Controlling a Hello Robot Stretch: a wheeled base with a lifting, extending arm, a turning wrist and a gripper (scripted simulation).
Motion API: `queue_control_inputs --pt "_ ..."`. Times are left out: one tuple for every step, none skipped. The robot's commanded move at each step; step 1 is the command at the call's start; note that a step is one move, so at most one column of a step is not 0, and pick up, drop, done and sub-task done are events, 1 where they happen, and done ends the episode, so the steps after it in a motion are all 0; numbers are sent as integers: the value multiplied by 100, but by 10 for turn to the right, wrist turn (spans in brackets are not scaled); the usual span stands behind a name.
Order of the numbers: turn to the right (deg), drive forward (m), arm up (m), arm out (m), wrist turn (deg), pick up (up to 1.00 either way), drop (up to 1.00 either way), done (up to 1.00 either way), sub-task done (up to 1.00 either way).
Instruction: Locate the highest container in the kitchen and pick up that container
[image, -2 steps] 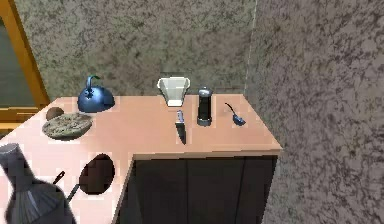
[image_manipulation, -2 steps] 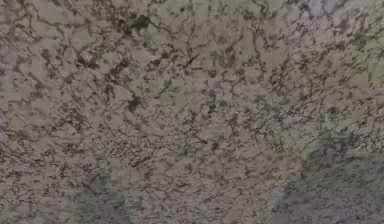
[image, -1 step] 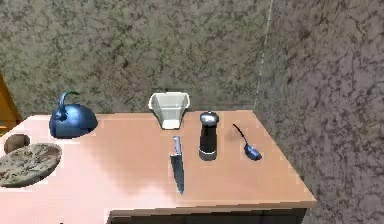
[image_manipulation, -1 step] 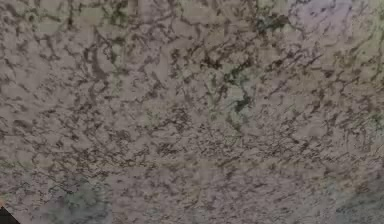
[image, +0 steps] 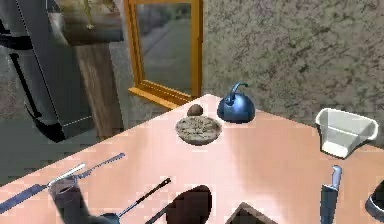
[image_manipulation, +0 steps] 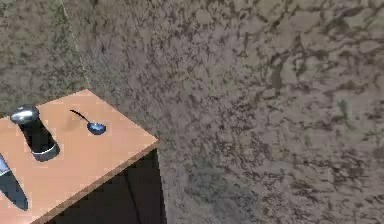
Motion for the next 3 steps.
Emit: queue_control_inputs --pt "-450 0 0 0 0 0 0 0 0" --pt "0 0 50 0 0 0 0 0 0" --pt "0 0 38 0 0 0 0 0 0"
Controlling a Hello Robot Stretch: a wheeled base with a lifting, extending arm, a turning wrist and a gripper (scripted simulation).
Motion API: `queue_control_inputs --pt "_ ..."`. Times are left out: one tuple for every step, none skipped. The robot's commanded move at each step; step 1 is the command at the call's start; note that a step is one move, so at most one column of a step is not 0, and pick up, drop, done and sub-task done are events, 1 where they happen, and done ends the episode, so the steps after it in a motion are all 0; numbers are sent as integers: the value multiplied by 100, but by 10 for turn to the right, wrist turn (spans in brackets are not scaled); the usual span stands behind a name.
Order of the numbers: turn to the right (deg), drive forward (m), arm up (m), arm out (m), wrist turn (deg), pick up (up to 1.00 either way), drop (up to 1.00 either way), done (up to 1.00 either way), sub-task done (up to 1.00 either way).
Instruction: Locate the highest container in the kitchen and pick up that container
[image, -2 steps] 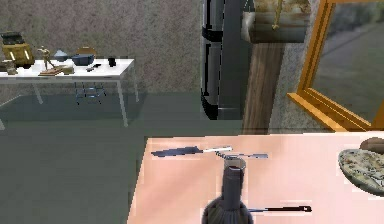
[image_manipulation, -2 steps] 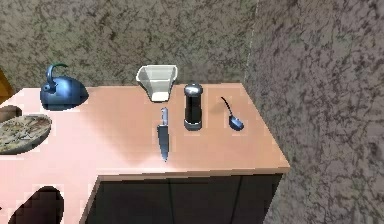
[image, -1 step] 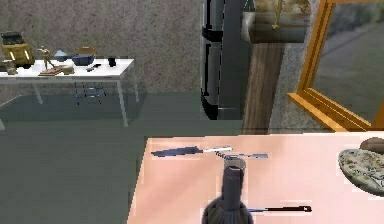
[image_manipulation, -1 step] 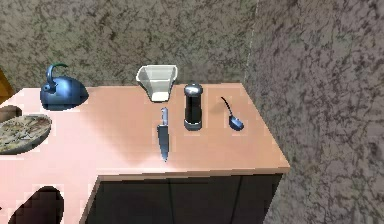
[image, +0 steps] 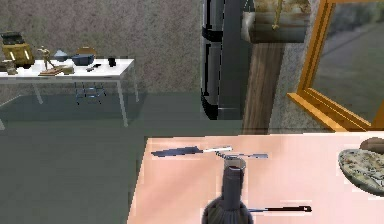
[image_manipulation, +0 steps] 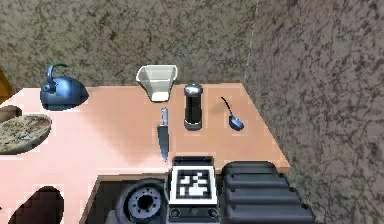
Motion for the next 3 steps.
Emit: queue_control_inputs --pt "0 0 0 50 0 0 0 0 0" --pt "0 0 0 0 450 0 0 0 0" --pt "0 0 0 0 450 0 0 0 0"
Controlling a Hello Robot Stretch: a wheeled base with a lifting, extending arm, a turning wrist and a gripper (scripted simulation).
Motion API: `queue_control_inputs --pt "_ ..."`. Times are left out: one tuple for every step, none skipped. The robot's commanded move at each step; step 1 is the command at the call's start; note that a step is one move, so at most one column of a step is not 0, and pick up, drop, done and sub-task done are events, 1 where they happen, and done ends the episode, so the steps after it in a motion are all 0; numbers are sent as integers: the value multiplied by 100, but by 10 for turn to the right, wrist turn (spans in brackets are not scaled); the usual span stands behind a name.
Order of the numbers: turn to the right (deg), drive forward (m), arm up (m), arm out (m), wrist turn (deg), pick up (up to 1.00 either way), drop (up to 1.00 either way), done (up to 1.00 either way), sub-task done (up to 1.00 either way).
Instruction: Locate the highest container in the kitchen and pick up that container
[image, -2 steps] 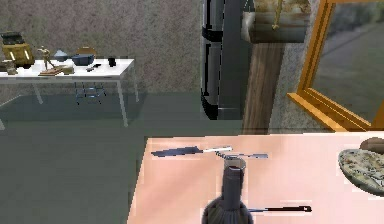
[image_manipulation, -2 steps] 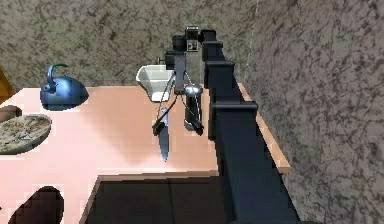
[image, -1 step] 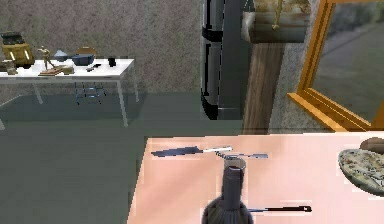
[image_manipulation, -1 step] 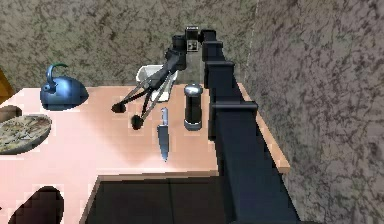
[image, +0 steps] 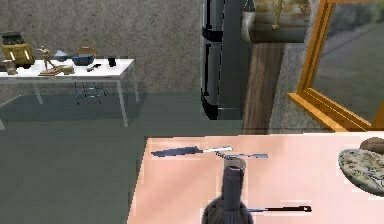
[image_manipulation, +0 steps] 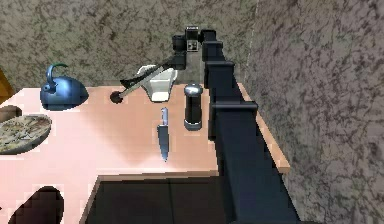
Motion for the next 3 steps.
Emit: queue_control_inputs --pt "0 0 0 0 450 0 0 0 0" --pt "0 0 0 0 240 0 0 0 0" --pt "0 0 0 0 0 100 0 0 0"
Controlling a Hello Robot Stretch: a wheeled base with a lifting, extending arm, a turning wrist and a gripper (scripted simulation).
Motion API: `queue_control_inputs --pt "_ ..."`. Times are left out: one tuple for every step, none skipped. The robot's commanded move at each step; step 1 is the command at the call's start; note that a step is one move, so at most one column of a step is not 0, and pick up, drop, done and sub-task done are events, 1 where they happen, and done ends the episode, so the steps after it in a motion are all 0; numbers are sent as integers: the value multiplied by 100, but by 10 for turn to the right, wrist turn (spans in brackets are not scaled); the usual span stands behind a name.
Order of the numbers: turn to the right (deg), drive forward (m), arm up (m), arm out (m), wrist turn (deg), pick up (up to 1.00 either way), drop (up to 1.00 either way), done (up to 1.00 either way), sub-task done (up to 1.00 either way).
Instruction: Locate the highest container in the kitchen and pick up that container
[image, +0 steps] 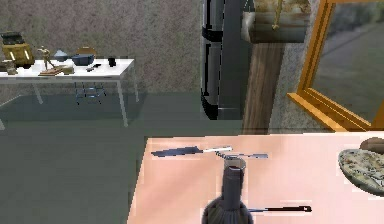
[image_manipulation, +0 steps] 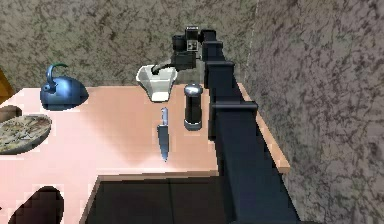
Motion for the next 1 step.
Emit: queue_control_inputs --pt "0 0 0 0 0 0 0 100 0"
